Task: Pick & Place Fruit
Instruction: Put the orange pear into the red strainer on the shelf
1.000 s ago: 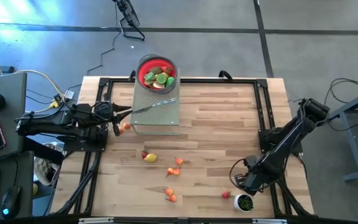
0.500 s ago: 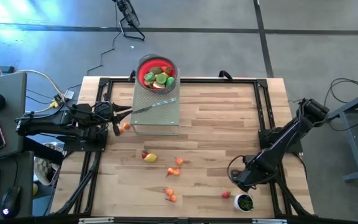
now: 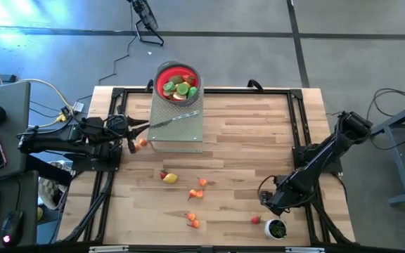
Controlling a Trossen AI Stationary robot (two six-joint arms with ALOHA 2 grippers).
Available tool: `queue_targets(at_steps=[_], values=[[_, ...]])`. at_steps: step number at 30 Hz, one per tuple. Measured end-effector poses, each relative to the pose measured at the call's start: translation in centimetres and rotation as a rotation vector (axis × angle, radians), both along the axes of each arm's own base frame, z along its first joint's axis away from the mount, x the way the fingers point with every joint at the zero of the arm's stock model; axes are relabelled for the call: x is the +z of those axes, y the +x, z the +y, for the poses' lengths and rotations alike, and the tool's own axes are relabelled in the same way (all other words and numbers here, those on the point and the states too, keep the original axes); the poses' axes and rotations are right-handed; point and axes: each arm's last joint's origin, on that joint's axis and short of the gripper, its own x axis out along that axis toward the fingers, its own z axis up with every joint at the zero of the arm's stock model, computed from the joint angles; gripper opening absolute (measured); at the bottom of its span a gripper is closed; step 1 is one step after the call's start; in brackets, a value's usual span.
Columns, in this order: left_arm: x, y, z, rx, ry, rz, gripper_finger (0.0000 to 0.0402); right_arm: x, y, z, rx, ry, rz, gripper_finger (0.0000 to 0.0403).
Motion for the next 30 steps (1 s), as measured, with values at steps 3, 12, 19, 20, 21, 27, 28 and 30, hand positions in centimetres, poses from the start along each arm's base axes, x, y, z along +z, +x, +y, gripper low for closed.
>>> queue_targets(at_steps=[3, 12, 19, 20, 21, 27, 28, 30], values=[[0.0, 0.0, 0.0, 0.000, 0.002, 0.000, 0.0067, -0.2, -0.2, 0.2, 0.015, 0.021, -0.011, 0.0293], [0.0, 0.0, 0.0, 0.001, 0.002, 0.000, 0.0067, -1.0, -0.5, 0.9, 0.065, 0.057, -0.096, 0.0293], [0.0, 0.0, 0.0, 0.002, 0.002, 0.000, 0.0067, -1.7, -1.0, 0.5, 0.090, 0.040, -0.092, 0.0293], [0.0, 0.0, 0.0, 0.002, 0.002, 0.000, 0.0067, -1.7, -1.0, 0.5, 0.093, 0.042, -0.091, 0.0293], [0.0, 0.0, 0.0, 0.002, 0.002, 0.000, 0.0067, -1.7, -1.0, 0.5, 0.099, 0.046, -0.091, 0.0293], [0.0, 0.0, 0.0, 0.004, 0.002, 0.000, 0.0067, -2.5, -0.8, 1.3, 0.161, 0.102, -0.074, 0.0293], [0.0, 0.0, 0.0, 0.004, 0.002, 0.000, 0.0067, -2.7, -0.7, 1.5, 0.165, 0.108, -0.074, 0.0293], [0.0, 0.0, 0.0, 0.004, 0.002, 0.000, 0.0067, -3.3, -0.5, 1.8, 0.169, 0.110, -0.064, 0.0293]])
